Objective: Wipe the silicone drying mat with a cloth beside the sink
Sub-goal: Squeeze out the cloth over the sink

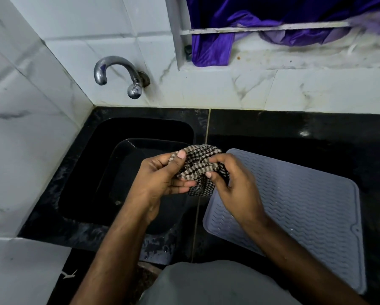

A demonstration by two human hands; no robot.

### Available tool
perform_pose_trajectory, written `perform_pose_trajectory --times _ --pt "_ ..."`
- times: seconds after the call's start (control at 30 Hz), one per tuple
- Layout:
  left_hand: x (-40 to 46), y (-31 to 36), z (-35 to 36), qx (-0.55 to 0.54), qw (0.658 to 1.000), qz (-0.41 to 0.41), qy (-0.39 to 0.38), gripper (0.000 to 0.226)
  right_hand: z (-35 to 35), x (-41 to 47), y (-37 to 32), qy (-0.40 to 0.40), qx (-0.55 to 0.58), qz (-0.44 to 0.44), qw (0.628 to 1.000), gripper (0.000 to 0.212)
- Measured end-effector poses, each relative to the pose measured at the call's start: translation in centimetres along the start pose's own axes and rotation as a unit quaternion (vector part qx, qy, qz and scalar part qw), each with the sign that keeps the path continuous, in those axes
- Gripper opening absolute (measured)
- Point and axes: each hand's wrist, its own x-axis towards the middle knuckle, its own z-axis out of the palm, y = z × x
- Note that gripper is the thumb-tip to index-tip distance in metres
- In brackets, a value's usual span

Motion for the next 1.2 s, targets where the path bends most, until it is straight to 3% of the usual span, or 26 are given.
perform_pose_trajectory --times 0.2,0.3,0.37,0.43,0.47,0.5,0.57,0.63,0.7,0.77,0.83,0.93,1.03,1.13,1.2 --pt "1.4 -0.7 -1.0 -0.033 0.999 0.006 0.042 0.030 -1.5 1.1 -1.3 -0.062 -0.091 -0.049 0.993 0.026" --pt "1.6 -1.2 -1.8 -0.011 0.999 0.050 -0.014 0.035 -2.1 1.6 -2.0 -0.085 -0.113 -0.041 0.989 0.028" --pt "1.7 -1.6 -2.4 0.048 0.988 0.108 -0.101 0.038 -2.0 2.1 -1.6 -0.091 -0.091 -0.003 0.992 0.026" --pt "2.6 -2.5 -2.9 0.204 0.962 0.161 -0.084 0.059 -1.9 2.5 -1.1 -0.098 -0.023 0.045 0.994 0.022" --pt "3.2 -3.1 -3.0 0.221 0.958 0.170 -0.071 0.063 -1.9 2.8 -1.2 -0.101 0.018 0.069 0.992 0.019" --pt "3.4 -3.7 -3.0 0.171 0.968 0.167 -0.077 0.059 -1.9 3.0 -1.3 -0.101 0.060 0.097 0.988 0.018" --pt "2.9 -4.2 -1.8 -0.007 0.984 0.141 -0.107 0.039 -1.6 3.7 -1.6 -0.088 0.144 0.168 0.971 0.017" --pt "2.4 -4.3 0.0 -0.167 0.978 0.070 -0.103 0.034 -0.7 4.4 -1.0 -0.066 0.190 0.242 0.949 0.014" --pt "2.4 -4.8 1.1 -0.249 0.966 -0.008 -0.068 0.032 0.5 4.6 -0.1 -0.047 0.201 0.316 0.926 0.012" --pt "2.9 -5.4 1.4 -0.253 0.965 -0.071 -0.018 0.026 1.4 3.9 0.4 -0.065 0.222 0.386 0.893 0.016" --pt "3.0 -6.1 0.9 -0.245 0.960 -0.137 0.002 0.030 2.0 2.5 0.5 -0.088 0.241 0.397 0.881 0.024" --pt "2.6 -7.1 0.3 -0.229 0.957 -0.178 0.003 0.044 2.7 0.7 0.7 -0.078 0.233 0.343 0.906 0.032" --pt "2.9 -7.8 0.4 -0.190 0.962 -0.175 0.090 0.043 4.0 -0.3 1.6 -0.121 0.102 0.276 0.948 0.030" --pt "3.9 -9.1 0.3 -0.215 0.944 -0.179 0.176 0.037 5.0 -1.1 2.4 -0.160 0.054 0.265 0.949 0.032" --pt "4.0 -9.9 0.0 -0.206 0.944 -0.195 0.168 0.032 5.3 -1.3 2.6 -0.156 0.077 0.287 0.942 0.031"
